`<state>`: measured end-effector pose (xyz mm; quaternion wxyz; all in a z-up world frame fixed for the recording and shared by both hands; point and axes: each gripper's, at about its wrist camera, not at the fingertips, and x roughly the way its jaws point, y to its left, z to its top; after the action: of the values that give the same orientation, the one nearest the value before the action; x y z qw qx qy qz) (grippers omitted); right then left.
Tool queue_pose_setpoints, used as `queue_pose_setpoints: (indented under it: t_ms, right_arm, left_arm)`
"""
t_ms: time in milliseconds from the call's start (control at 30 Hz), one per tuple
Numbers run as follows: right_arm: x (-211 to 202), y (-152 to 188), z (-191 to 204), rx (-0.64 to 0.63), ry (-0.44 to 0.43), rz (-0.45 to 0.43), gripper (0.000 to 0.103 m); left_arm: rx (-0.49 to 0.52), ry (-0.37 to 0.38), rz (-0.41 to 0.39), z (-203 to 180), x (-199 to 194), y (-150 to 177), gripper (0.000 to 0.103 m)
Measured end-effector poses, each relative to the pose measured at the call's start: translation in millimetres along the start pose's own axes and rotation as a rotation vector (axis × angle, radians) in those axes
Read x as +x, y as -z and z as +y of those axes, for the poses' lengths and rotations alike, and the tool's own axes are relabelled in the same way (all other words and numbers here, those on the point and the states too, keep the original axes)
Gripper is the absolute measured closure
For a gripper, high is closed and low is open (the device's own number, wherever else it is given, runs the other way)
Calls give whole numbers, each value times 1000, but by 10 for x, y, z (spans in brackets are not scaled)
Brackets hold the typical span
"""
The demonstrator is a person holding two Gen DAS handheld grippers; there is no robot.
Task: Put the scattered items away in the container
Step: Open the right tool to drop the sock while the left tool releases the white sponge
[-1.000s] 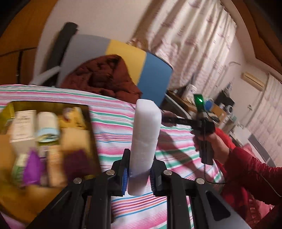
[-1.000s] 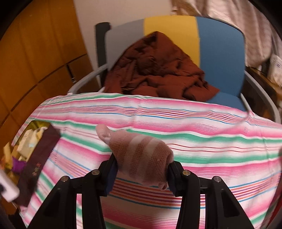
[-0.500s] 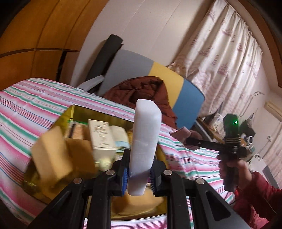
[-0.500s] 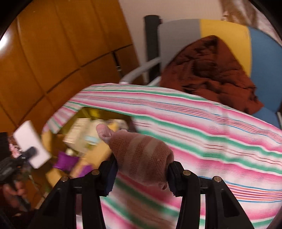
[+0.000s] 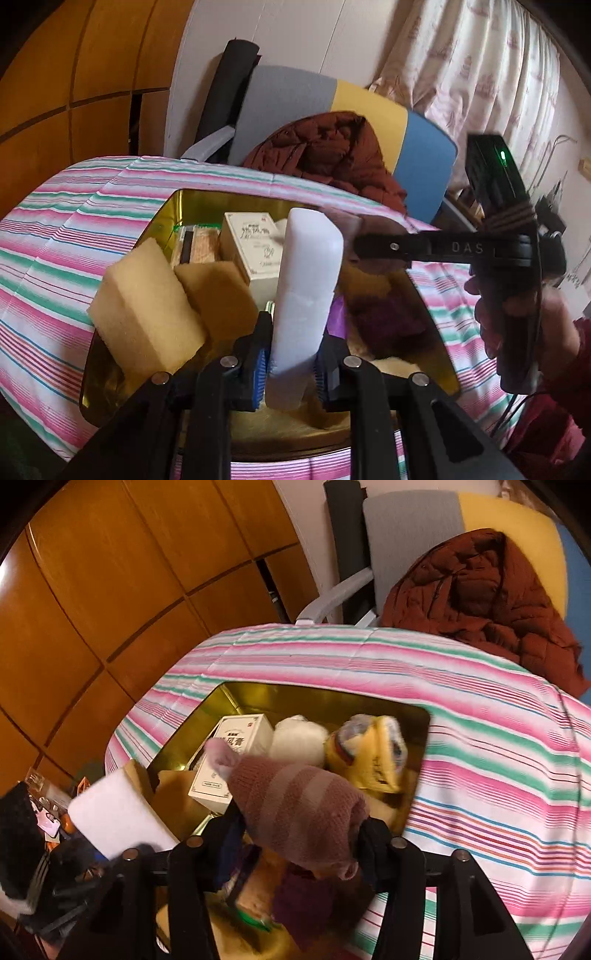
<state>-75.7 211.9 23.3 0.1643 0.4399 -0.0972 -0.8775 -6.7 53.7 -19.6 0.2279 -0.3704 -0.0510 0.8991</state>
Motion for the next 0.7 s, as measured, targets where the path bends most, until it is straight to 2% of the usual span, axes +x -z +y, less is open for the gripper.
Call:
queue_pose_setpoints:
  t_ms: [33,67,100,167,233,333,400,467,533,600,700]
  right_arm:
    - [37,-3,40,-7,-4,6,43]
    - [56,-9,73,-10,-7,8,38]
    - [61,-7,102,-7,-8,5,36]
    - [-6,11,140,3,-20,-25,27]
    - [-125,47,144,24,-17,-71,18]
    - [-263,80,122,53,-30,-112,18]
    - [-354,142,108,64,-31,-126,27]
    - [-396,192,110,64,-38,-119,40]
    - [-408,295,125,61,-36,-85,44]
    - [-402,396,147,55,-38,-61,50]
    - [-344,522,172,38,-31,-15,62]
  left_arm:
    - [0,7,-2,-7,-13,2,82]
    - [1,10,-8,-16,-38,2,77]
    - [5,1,-18,-28,-77,2,67]
    - [11,-7,-42,-51,-157,-9,58]
    - [5,17,-69,-56,-238,-26,56]
    - [-15,30,-98,-48,-312,-41,54]
    - [-27,41,-114,-41,-359,-37,56]
    - [-50,61,-129,-18,-410,-6,56]
    - [-52,55,-121,1,-414,24,60]
    - [-40,41,-95,21,-377,83,74]
    - [-48,14,-91,58,-317,123,78]
